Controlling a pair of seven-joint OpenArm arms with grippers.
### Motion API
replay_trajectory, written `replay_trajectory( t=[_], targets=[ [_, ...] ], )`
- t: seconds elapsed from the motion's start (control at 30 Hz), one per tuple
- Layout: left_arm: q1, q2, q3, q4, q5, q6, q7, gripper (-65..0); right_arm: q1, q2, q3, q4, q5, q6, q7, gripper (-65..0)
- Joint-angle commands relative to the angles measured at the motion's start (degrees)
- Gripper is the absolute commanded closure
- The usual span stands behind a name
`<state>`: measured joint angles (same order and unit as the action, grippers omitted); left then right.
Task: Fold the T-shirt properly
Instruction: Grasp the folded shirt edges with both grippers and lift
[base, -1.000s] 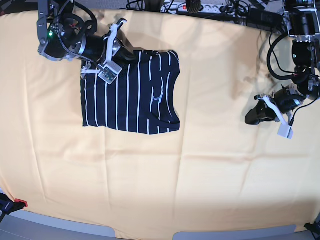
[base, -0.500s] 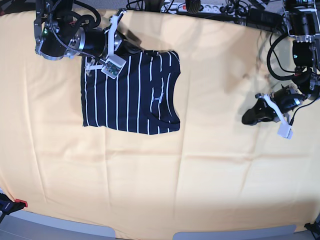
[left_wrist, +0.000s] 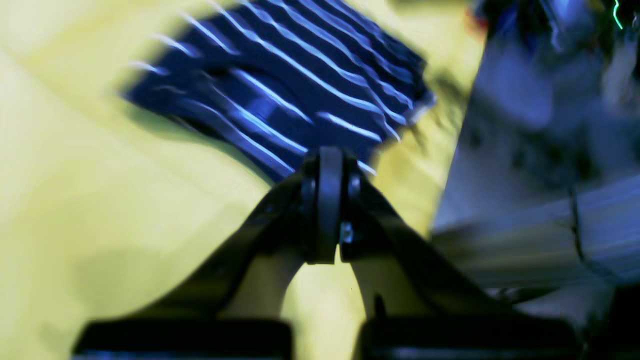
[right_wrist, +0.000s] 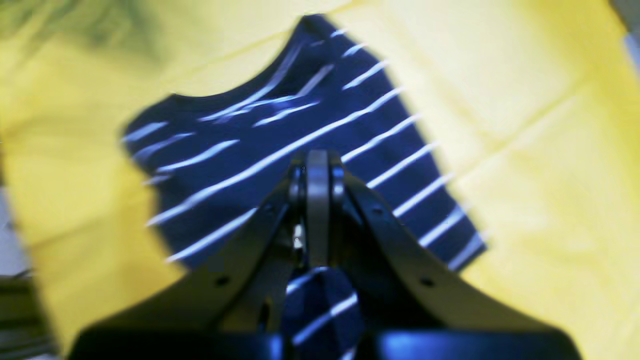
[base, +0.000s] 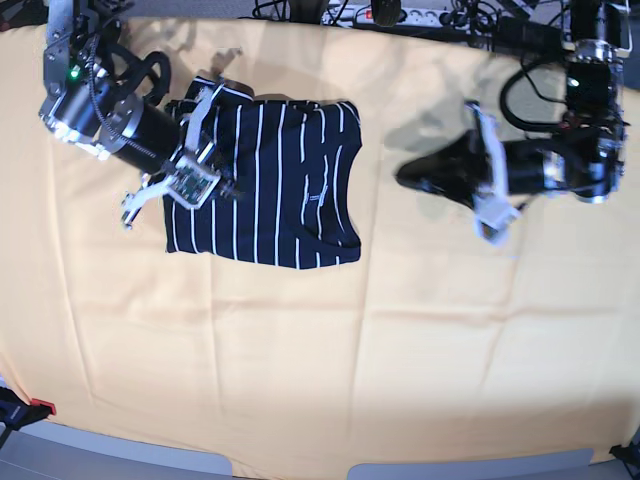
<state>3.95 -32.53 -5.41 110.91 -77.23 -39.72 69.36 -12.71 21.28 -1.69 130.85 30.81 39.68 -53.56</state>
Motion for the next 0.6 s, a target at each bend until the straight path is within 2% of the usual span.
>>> replay_trajectory(
  t=[0.0,0.17,0.3,0.43,0.57],
  targets=[
    [-0.09,-0.79,1.6,3.58,1.75,-0.28,-2.36,0.0,2.14,0.98,0.31,-0.98,-0.37,0.32,1.86,0.0],
    [2.23,-0.79,12.13,10.93,18.25,-0.28,-12.17,0.0,9.77,3.3,0.28,-13.05,1.14,0.32,2.6,0.0],
    [2.23,-0.79,20.59,10.86,27.78,-0.28,-14.36,0.0,16.26,3.85,0.17,-23.02,3.76,0.32,2.56,0.0],
    [2.21,-0.79,26.1,10.84,35.32,-0.28,-17.7,0.0,21.99,3.82,0.13,-31.23,3.72,0.32,2.56,0.0],
    [2.21,-0.76,28.61,10.8,38.56,-0.28,-19.21,0.0,25.11,3.85,-0.09,-38.93,5.38,0.32,2.19,0.0]
  ],
)
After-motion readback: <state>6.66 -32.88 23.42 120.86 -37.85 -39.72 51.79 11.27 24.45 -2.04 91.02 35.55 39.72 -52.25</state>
